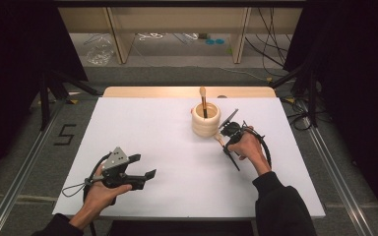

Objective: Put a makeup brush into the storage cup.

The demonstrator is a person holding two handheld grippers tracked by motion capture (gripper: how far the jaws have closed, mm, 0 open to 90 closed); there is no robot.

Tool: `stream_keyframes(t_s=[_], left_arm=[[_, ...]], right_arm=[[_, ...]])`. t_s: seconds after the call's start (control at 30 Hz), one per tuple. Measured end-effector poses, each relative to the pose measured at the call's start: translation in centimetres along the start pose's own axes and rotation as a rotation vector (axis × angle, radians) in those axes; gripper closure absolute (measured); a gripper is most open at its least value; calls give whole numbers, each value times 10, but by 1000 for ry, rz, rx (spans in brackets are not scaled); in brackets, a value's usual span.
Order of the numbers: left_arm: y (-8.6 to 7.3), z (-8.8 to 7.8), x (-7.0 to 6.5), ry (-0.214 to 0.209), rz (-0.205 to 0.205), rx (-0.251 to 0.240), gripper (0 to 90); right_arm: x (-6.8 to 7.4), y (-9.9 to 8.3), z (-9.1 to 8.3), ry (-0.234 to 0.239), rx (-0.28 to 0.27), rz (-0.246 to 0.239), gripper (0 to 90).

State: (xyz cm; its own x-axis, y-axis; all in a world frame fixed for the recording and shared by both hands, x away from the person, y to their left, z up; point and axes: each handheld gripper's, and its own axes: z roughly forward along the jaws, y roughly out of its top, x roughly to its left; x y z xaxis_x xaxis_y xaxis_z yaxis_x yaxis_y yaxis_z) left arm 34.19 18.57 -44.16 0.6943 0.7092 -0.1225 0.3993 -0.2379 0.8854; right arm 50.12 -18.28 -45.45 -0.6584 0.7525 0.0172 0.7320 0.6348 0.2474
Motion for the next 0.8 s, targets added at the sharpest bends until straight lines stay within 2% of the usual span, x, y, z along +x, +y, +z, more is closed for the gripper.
stream_keyframes(t_s=[0.17, 0.23, 0.47, 0.53, 0.67, 0.73, 0.8], left_arm=[[0, 0, 0, 0, 1, 1, 197], [0, 0, 0, 0, -1, 0, 197], [0, 0, 0, 0, -2, -2, 200], [0, 0, 1, -1, 9, -1, 200], [0, 0, 0, 0, -4, -1, 201], [0, 0, 0, 0, -5, 1, 200], [0, 0, 1, 0, -5, 2, 201]], right_arm=[[-3, 1, 1, 4, -9, -6, 785], [-3, 2, 0, 14, 21, 14, 792], [-4, 5, 0, 5, 53, 8, 818], [-5, 4, -1, 4, 59, 2, 826], [-5, 5, -1, 4, 80, 8, 826], [-5, 5, 0, -1, 74, -10, 826], [-4, 7, -1, 0, 95, -8, 827]])
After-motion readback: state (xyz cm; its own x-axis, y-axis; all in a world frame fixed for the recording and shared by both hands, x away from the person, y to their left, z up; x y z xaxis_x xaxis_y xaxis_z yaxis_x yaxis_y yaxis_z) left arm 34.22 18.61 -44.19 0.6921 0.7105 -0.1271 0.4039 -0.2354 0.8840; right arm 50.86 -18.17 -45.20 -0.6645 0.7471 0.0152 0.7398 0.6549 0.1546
